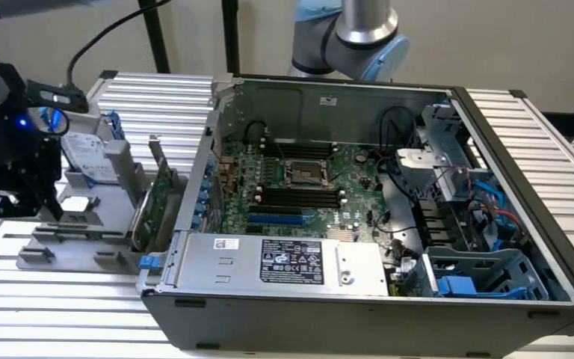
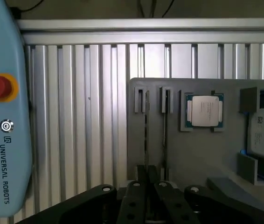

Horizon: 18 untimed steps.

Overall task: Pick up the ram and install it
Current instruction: 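Pick up the ram and move it above insertion slot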

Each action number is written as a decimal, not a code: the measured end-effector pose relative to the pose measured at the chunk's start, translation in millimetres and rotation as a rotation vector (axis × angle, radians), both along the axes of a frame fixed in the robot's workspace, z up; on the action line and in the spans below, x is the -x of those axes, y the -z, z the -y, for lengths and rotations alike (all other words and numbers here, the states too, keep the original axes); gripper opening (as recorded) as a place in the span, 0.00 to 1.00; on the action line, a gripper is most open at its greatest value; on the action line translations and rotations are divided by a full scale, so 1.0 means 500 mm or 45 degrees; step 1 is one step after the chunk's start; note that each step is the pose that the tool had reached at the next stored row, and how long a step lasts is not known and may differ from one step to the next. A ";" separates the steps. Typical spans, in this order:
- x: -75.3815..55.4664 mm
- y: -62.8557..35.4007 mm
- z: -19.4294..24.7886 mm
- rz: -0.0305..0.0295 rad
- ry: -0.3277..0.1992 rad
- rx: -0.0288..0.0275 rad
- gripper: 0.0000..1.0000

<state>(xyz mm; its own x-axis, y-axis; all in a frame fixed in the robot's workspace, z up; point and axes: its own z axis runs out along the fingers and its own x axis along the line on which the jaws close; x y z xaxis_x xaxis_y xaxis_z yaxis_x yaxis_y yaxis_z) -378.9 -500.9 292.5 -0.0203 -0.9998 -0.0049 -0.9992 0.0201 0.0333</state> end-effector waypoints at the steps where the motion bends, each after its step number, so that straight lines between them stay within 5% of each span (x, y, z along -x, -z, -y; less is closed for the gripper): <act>1: -0.003 -0.009 0.0001 -0.0001 -0.004 -0.0020 0.00; 7: -0.023 -0.058 0.0006 0.0000 -0.026 -0.0185 0.00; 18: -0.074 -0.136 0.0031 0.0003 -0.068 -0.0697 0.00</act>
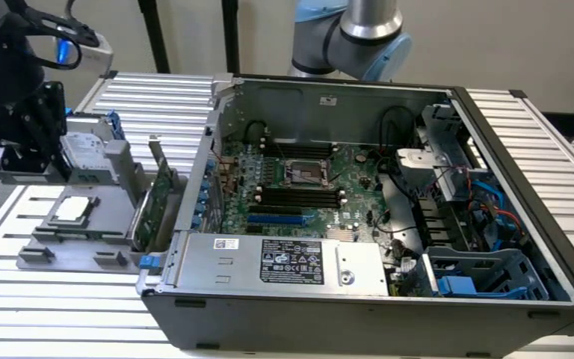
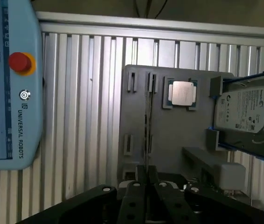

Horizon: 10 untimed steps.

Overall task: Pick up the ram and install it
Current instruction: 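Pick up the ram and move it above insertion slot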

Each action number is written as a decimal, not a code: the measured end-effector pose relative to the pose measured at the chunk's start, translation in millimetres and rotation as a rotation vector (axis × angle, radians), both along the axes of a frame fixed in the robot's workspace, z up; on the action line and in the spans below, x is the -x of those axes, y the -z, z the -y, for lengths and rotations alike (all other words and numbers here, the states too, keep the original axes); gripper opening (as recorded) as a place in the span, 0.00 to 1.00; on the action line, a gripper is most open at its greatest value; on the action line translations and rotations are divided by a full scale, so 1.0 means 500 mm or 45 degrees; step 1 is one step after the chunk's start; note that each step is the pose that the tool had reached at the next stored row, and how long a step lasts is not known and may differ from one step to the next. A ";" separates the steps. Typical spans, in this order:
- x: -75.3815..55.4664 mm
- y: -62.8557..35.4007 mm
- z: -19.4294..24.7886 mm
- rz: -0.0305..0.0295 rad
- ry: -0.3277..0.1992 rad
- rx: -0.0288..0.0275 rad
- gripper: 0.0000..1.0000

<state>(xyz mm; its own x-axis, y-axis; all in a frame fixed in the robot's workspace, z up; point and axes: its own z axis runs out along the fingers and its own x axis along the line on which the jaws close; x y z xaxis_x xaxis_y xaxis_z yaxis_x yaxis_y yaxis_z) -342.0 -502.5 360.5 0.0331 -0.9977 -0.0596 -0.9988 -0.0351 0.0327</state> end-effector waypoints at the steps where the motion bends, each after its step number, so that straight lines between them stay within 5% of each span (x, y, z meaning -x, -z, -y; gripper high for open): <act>1: -0.007 -0.007 0.0003 0.0001 -0.002 -0.0050 0.00; 6: -0.051 -0.037 0.0015 0.0002 -0.006 -0.0214 0.00; 10: -0.088 -0.053 0.0021 -0.0004 -0.007 -0.0265 0.00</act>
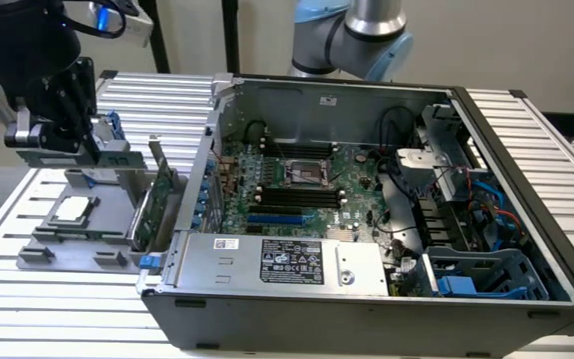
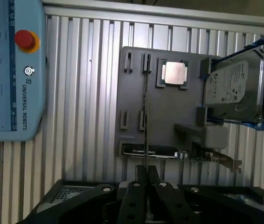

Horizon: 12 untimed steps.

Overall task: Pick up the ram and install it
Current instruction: 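Pick up the ram and move it above insertion slot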

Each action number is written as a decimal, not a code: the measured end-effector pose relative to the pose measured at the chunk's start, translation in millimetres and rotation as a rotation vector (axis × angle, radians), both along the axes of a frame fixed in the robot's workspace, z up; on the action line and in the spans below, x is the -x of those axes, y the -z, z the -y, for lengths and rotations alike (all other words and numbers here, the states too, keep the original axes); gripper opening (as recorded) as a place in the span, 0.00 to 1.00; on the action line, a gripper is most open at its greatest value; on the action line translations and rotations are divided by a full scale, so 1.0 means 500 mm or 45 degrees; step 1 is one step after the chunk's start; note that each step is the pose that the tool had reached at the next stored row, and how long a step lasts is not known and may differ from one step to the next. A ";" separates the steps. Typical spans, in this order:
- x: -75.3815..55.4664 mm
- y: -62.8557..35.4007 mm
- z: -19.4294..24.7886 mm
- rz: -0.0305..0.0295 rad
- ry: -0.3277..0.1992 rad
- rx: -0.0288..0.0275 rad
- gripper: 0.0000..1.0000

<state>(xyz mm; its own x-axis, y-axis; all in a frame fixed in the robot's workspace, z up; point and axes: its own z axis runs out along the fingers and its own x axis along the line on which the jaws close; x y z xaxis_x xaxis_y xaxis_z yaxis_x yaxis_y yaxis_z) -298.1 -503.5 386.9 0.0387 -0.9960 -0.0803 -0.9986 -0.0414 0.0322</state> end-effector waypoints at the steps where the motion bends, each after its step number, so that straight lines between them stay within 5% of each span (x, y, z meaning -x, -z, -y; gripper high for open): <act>1: -0.009 -0.003 0.0001 0.0000 0.000 -0.0008 0.00; 12: -0.109 -0.011 0.0007 -0.0033 0.000 -0.0016 0.00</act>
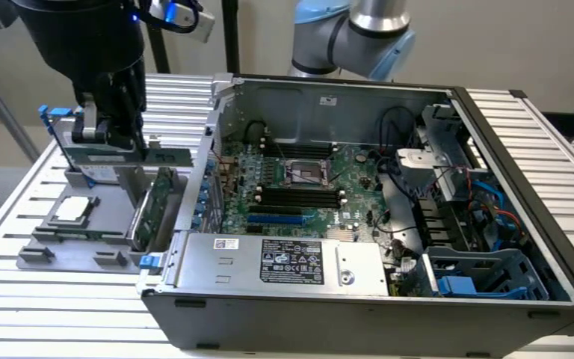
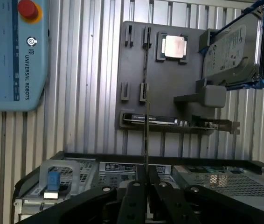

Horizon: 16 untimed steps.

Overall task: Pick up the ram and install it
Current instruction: 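Pick up the ram and move it above insertion slot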

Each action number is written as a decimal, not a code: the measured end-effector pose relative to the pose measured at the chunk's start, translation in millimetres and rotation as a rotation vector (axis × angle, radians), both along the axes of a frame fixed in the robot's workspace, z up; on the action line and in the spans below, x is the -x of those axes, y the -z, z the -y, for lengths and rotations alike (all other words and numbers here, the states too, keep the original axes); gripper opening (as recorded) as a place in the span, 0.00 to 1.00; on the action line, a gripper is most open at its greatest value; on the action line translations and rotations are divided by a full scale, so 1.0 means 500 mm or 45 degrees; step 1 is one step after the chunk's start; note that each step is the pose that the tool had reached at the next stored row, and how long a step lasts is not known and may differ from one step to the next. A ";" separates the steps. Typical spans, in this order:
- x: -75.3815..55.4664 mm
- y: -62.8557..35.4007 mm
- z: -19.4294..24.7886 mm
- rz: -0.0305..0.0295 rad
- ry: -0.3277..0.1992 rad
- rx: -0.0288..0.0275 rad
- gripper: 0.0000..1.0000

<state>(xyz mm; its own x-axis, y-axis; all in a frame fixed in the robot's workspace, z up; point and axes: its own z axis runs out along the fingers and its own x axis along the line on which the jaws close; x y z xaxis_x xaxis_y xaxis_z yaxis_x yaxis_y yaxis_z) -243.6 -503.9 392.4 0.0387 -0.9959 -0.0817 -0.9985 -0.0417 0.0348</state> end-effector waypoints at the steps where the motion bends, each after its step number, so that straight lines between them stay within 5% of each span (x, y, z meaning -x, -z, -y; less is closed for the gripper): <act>1: -0.008 0.000 0.0000 -0.0003 0.000 0.0000 0.00; 16: -0.145 0.000 0.0000 -0.0041 0.000 -0.0001 0.00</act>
<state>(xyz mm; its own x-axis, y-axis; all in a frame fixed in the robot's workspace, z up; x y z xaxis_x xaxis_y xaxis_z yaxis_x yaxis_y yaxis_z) -171.0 -503.8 392.3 0.0384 -0.9959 -0.0819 -0.9984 -0.0417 0.0380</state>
